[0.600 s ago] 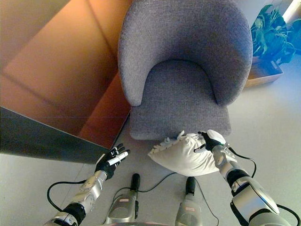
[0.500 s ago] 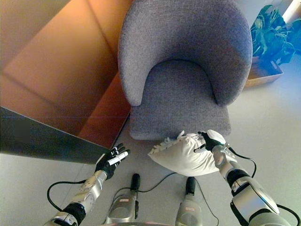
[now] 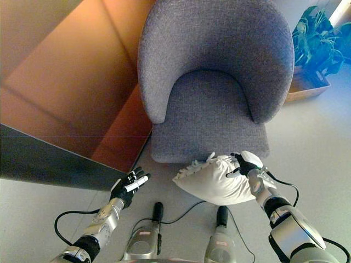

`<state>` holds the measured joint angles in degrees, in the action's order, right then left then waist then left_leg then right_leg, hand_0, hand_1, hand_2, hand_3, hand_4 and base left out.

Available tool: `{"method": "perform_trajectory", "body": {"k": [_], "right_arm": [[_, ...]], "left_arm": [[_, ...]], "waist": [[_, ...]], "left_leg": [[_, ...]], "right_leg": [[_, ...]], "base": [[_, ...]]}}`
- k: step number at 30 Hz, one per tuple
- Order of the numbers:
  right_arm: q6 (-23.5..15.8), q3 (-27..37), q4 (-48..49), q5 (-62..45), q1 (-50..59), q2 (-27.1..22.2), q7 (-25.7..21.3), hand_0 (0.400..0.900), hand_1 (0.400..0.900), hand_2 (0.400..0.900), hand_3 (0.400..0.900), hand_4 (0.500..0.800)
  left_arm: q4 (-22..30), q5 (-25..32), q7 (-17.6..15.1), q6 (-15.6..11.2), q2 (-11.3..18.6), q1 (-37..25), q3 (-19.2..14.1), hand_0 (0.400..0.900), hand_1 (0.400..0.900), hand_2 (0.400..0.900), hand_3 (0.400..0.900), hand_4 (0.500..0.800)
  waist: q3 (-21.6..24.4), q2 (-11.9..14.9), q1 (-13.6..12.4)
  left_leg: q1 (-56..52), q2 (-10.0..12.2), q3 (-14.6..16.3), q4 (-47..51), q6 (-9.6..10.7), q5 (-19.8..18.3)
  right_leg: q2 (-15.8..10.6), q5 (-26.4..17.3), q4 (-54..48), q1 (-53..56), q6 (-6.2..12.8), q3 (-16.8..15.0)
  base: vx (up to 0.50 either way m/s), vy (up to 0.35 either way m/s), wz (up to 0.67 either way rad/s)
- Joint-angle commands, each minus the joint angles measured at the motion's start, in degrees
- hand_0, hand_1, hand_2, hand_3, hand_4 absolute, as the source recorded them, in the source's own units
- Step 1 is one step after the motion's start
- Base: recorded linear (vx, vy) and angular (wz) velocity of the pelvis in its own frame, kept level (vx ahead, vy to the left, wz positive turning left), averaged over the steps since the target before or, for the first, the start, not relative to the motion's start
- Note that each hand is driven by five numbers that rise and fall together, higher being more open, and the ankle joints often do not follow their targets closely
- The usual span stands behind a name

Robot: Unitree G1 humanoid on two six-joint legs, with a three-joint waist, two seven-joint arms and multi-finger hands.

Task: Pick up the pillow and put it on the sofa.

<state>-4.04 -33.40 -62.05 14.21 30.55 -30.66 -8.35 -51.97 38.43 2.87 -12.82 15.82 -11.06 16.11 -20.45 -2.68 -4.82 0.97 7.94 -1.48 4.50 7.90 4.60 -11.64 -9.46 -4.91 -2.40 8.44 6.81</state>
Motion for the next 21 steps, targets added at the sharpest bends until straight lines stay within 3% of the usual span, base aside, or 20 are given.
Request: {"method": "perform_trajectory", "body": {"k": [1,8,16,21], "right_arm": [[-1.1,0.2,1.5,-0.3,4.2,-2.6,-2.7,0.9,0.9,0.9,0.9,0.8],[-1.1,-0.4,1.2,0.0,6.1,-3.1,-3.6,0.9,0.9,0.9,0.9,0.8],[-1.0,-2.5,-1.0,-1.1,16.1,-4.8,-5.3,0.9,0.9,0.9,0.9,0.8],[-0.1,-4.0,-2.1,-3.0,21.4,-5.4,-6.0,0.9,0.9,0.9,0.9,0.8]], "left_arm": [[-1.1,0.6,-0.8,-4.3,1.4,-6.1,3.3,0.9,0.9,0.9,0.9,0.8],[-0.6,2.7,-0.8,-5.7,1.4,-7.6,4.2,0.9,0.9,0.9,0.9,0.8],[1.4,7.6,-2.9,-8.2,2.5,-13.2,6.3,0.9,0.9,0.9,0.9,0.8],[3.5,9.2,-4.9,-9.3,3.2,-15.3,6.9,0.9,0.9,0.9,0.9,0.8]], "waist": [[0.6,2.4,-0.6],[-1.8,1.8,-0.5],[-9.3,0.4,-0.3],[-9.3,0.4,-0.5]], "left_leg": [[3.0,0.5,-0.2,-5.3,-2.4,-3.3],[5.3,0.2,-0.7,-6.9,-2.4,-3.3],[14.2,-0.2,-1.6,-11.1,-2.6,-1.9],[21.2,-0.1,-1.7,-11.7,-2.6,-0.6]], "right_leg": [[-6.4,2.6,4.8,-2.2,3.16,0.6],[-6.7,2.5,6.5,-4.6,3.15,0.3],[-6.7,1.0,9.8,-12.8,2.66,-0.3],[-6.2,-0.1,10.2,-19.3,2.71,0.2]], "base": [[0.0,0.0,0.0],[-0.03,0.01,0.0],[-0.15,0.004,-0.04],[-0.11,-0.011,-0.02]]}}
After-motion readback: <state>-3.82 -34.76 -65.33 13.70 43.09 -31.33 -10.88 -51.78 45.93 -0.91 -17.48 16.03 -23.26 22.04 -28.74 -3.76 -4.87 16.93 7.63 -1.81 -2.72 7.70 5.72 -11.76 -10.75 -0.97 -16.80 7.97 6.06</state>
